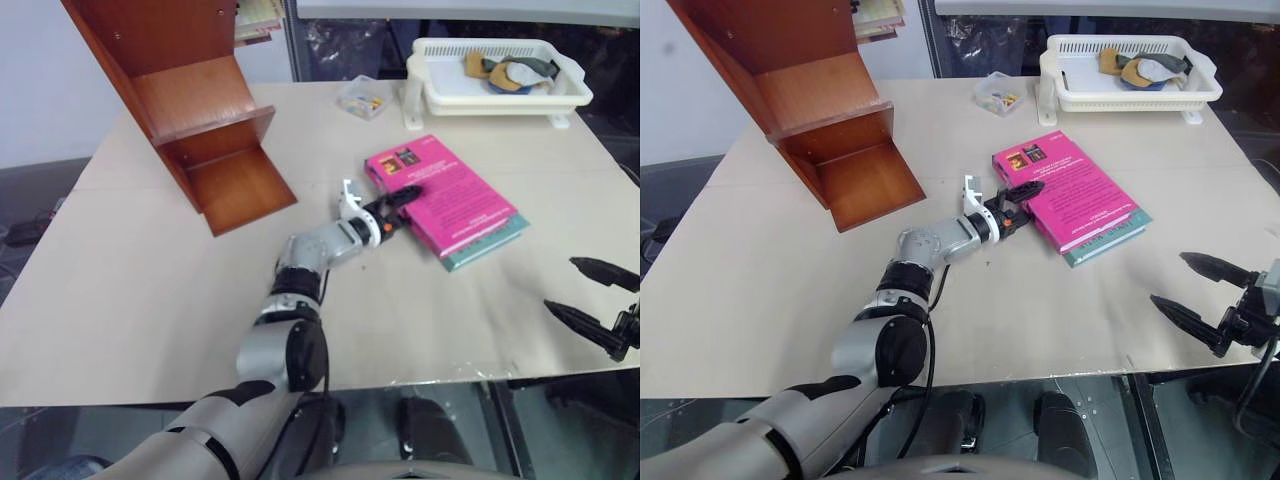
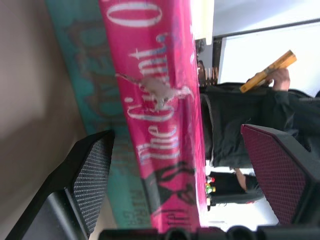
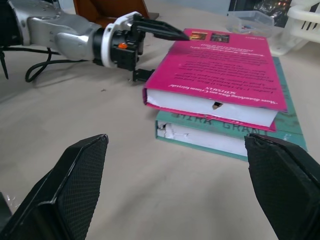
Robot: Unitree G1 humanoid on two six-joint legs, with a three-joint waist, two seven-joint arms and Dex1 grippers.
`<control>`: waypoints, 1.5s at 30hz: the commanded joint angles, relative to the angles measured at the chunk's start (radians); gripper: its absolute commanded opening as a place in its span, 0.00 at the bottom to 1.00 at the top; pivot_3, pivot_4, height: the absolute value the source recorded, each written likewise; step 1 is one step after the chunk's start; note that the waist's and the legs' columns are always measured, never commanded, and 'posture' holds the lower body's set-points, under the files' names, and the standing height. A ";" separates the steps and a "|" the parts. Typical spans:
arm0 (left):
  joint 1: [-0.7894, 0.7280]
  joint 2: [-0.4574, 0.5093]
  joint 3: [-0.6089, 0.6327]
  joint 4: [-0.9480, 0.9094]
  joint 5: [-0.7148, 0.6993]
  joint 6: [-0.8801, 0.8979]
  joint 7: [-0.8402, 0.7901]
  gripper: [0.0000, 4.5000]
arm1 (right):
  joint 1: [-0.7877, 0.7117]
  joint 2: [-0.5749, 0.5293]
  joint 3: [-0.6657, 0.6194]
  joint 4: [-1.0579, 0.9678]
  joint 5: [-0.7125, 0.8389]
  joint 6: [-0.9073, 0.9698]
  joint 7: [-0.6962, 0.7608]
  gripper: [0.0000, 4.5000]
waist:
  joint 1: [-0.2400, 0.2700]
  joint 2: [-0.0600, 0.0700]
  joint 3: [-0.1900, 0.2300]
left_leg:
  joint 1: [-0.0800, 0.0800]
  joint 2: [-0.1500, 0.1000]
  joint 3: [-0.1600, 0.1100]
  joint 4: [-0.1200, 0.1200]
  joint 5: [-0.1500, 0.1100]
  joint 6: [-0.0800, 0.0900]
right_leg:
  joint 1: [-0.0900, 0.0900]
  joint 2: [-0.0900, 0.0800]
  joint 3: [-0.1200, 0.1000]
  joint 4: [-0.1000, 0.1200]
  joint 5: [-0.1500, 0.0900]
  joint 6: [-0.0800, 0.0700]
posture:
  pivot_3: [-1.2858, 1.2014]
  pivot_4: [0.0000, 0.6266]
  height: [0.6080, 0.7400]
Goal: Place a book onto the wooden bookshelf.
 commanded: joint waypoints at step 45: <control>-0.062 0.603 -0.833 -0.863 1.131 -0.634 -0.326 0.08 | -0.217 -0.036 0.114 0.104 -0.033 0.001 0.040 1.00 | -0.002 0.000 0.001 | 0.000 0.001 0.002 -0.002 0.000 0.001 | -0.001 0.001 0.002 -0.002 0.001 0.001 | 0.52 0.24 1.00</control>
